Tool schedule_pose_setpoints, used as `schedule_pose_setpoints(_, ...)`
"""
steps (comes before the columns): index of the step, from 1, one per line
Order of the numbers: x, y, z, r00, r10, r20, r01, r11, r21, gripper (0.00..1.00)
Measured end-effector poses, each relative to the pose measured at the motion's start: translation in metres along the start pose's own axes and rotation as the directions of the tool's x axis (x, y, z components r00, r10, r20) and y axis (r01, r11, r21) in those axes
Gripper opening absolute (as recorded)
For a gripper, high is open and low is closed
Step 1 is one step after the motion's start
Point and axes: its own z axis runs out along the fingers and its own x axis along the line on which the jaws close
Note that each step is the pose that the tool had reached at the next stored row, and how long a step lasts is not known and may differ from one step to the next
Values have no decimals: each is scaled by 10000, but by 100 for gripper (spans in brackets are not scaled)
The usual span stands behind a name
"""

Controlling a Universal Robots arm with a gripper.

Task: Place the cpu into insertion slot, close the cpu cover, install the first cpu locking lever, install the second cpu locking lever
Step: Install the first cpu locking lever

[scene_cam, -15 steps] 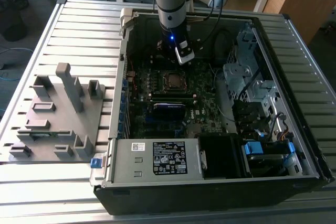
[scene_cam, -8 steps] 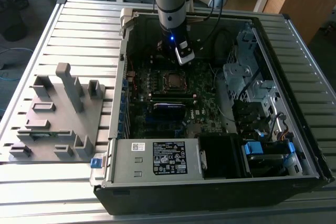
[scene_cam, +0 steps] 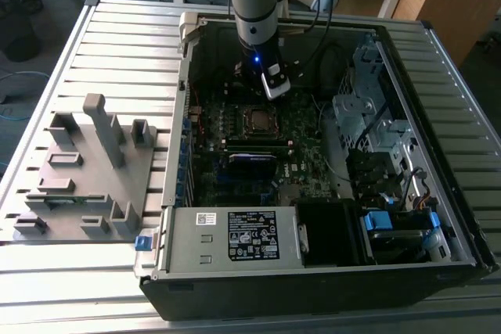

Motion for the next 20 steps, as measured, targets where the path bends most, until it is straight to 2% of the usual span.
schedule_pose_setpoints(5,-1,-6,2,10000,-19,85,20,10000,-48,10)
schedule_pose_setpoints(10,11,-8,0,9996,-71,268,73,9999,-90,10)
schedule_pose_setpoints(11,13,-8,0,9996,-75,286,78,9999,-95,10)
schedule_pose_setpoints(20,40,-14,-2,9995,-80,310,83,9999,-99,10)
